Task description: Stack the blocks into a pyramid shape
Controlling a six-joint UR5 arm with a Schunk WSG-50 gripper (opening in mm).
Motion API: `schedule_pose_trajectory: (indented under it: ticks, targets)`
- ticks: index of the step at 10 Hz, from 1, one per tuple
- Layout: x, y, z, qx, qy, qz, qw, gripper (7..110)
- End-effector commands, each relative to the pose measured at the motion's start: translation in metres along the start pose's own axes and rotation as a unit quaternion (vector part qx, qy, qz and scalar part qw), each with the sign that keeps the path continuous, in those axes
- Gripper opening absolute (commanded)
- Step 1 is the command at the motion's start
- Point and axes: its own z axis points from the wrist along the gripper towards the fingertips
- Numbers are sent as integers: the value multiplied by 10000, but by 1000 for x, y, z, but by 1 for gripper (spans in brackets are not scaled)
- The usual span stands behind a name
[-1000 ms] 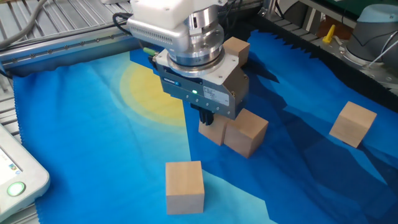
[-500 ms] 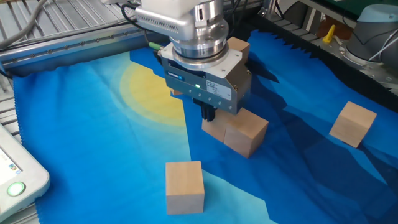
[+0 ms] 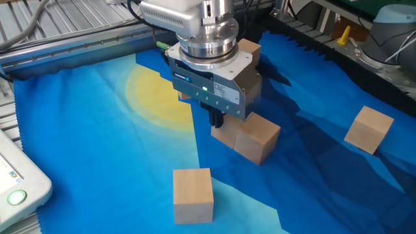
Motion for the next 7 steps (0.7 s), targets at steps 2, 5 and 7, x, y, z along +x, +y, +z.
schedule_pose_trajectory:
  ticks: [2,5,7]
  targets:
    - [-16,60,-14,-676,-40,292,9973,7]
    - [-1,105,-8,-1040,208,275,9940,7]
    - [8,123,7,-1013,299,435,9935,7]
